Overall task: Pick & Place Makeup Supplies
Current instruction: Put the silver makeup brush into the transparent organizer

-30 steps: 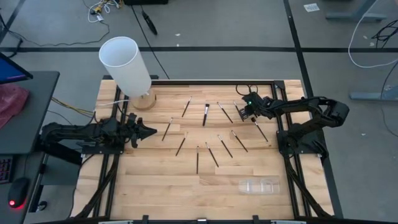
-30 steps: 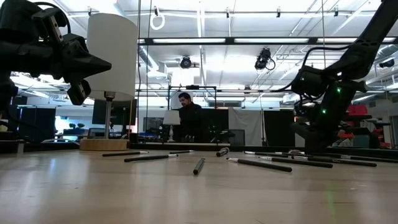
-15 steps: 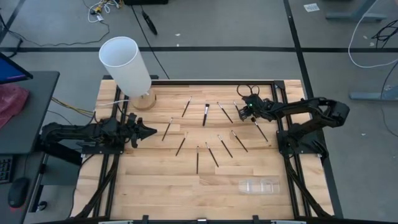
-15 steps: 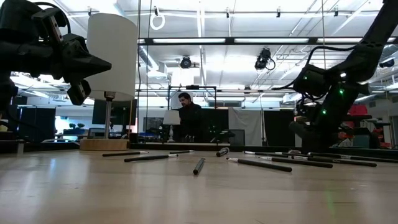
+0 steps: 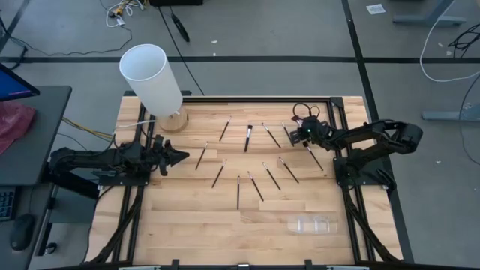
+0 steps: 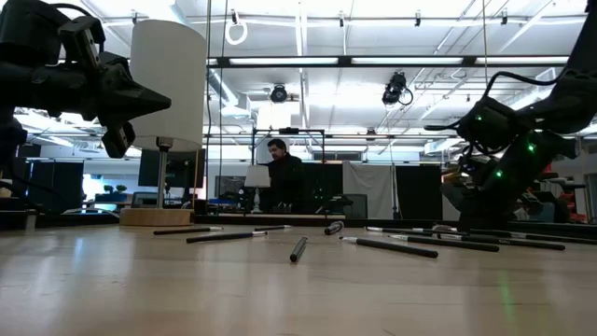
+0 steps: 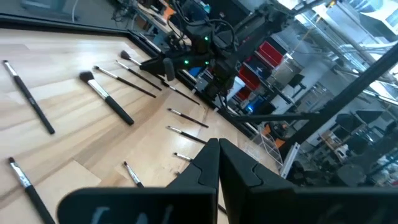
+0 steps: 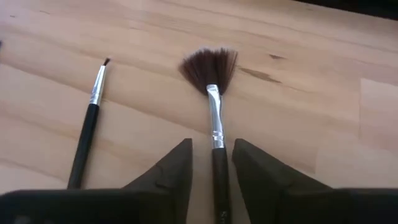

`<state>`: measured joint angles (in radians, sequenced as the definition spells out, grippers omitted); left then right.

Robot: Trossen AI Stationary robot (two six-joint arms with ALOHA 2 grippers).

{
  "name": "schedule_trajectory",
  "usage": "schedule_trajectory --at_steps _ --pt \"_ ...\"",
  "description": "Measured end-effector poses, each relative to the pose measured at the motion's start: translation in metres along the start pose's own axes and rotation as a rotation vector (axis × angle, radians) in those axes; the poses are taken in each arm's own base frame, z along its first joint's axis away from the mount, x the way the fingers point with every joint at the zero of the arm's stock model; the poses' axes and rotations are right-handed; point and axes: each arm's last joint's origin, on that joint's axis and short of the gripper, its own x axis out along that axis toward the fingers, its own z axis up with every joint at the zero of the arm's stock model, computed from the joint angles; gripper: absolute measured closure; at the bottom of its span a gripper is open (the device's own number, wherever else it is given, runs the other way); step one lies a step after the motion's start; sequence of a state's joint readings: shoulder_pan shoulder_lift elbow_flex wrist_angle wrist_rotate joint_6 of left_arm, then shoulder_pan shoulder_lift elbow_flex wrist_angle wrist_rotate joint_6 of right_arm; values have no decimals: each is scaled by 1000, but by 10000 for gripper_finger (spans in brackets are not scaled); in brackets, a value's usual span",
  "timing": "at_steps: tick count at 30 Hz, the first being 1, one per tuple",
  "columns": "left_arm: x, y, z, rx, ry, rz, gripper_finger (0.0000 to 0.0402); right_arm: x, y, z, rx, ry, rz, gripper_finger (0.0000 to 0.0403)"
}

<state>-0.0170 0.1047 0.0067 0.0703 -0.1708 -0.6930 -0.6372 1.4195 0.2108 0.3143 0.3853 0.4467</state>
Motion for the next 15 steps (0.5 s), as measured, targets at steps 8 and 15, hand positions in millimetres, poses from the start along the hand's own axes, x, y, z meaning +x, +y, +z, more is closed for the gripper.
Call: schedule_trajectory --at_steps 8,15 --pt "0 0 0 0 0 1 394 9 0 -1 -11 -23 -22 322" --pt "0 0 0 0 0 1 394 10 1 0 -42 -38 -16 280"
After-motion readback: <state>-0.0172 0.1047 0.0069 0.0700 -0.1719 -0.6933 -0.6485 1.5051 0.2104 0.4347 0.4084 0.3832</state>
